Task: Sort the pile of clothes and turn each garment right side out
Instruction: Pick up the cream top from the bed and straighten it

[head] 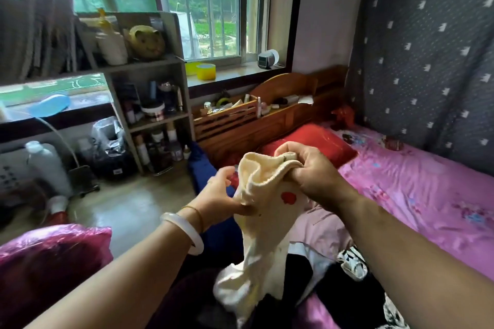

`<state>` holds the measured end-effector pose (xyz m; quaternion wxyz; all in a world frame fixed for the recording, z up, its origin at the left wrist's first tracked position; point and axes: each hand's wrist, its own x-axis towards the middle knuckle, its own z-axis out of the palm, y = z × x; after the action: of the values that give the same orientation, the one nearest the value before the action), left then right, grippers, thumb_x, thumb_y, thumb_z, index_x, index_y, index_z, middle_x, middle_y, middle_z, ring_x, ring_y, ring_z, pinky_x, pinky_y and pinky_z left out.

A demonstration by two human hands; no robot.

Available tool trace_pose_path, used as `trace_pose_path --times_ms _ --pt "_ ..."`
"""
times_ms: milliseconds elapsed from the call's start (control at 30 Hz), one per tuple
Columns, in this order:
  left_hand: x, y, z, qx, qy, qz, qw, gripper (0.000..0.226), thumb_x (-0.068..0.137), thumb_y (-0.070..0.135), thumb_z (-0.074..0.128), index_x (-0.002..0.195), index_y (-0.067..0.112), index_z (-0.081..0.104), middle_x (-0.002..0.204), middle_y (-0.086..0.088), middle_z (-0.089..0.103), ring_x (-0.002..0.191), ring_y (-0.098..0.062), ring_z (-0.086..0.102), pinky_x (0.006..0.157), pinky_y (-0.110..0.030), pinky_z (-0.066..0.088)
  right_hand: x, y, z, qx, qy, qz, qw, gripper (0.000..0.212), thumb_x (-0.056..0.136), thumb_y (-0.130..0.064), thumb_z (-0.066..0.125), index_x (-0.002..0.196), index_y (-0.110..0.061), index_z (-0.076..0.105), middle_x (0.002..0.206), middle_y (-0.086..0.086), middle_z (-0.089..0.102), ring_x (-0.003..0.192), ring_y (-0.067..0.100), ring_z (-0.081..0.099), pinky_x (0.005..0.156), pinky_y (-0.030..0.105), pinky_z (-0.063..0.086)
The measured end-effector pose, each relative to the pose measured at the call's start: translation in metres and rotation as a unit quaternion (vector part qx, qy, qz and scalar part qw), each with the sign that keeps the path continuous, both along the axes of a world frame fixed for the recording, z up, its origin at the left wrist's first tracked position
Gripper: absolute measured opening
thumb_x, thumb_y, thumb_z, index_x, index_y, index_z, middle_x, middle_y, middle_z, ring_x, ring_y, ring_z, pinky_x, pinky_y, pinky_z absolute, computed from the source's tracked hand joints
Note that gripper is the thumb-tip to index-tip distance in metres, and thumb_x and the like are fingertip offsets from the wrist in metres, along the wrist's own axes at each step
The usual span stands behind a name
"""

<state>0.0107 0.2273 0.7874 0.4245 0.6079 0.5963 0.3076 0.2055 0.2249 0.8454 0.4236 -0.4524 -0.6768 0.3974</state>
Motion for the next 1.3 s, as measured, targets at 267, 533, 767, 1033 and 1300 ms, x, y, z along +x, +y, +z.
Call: trace_pose_path --times_ms 267,533,767,1033,1300 --pt "-0.005 0.003 -0.016 0.036 -0.132 0.096 0.986 0.017 0.089 0.019 0.061 0.08 0.008 0.071 0.081 -0.008 0.067 0.078 -0.021 0.058 0.073 -0.036 0.05 0.023 0.03 -0.023 -0.023 -0.044 -0.122 0.991 0.014 0.084 -0.001 0.061 0.086 -0.012 0.07 0.081 0.009 0.07 0.075 0.015 0.06 0.069 0.037 0.053" --pt "-0.003 -0.002 -0.044 -0.019 -0.253 0.034 0.967 0.041 0.079 0.043 0.066 0.111 0.017 0.066 0.113 -0.011 0.07 0.109 -0.03 0.064 0.097 -0.049 0.05 0.012 0.02 -0.02 -0.201 0.16 -0.079 0.963 0.019 0.089 -0.003 0.059 0.103 0.005 0.068 0.087 0.018 0.069 0.068 0.023 0.063 0.057 0.027 0.055" --pt "-0.002 -0.003 -0.065 0.132 0.063 0.105 0.984 0.026 0.089 0.021 0.057 0.063 0.018 0.057 0.069 -0.002 0.056 0.071 -0.017 0.053 0.06 -0.026 0.043 0.016 0.015 -0.018 -0.25 0.159 -0.061 0.953 0.013 0.087 -0.009 0.061 0.086 -0.007 0.074 0.085 0.015 0.073 0.07 0.021 0.067 0.066 0.029 0.057" --pt "0.002 -0.007 -0.104 -0.234 0.046 0.101 0.966 0.025 0.091 0.019 0.056 0.07 0.006 0.061 0.069 -0.009 0.063 0.053 -0.018 0.055 0.052 -0.025 0.044 0.009 0.007 -0.008 -0.339 0.229 -0.035 0.912 0.025 0.093 -0.013 0.053 0.106 0.002 0.068 0.097 0.018 0.071 0.084 0.026 0.067 0.087 0.037 0.052" --pt "0.052 -0.034 -0.133 -0.285 -0.341 0.084 0.892 0.047 0.09 0.049 0.054 0.112 0.01 0.065 0.104 -0.012 0.072 0.1 -0.029 0.065 0.092 -0.037 0.051 0.02 0.002 0.003 -0.343 0.243 0.002 0.907 0.03 0.096 -0.017 0.047 0.111 0.002 0.065 0.099 0.017 0.069 0.087 0.026 0.063 0.087 0.034 0.052"
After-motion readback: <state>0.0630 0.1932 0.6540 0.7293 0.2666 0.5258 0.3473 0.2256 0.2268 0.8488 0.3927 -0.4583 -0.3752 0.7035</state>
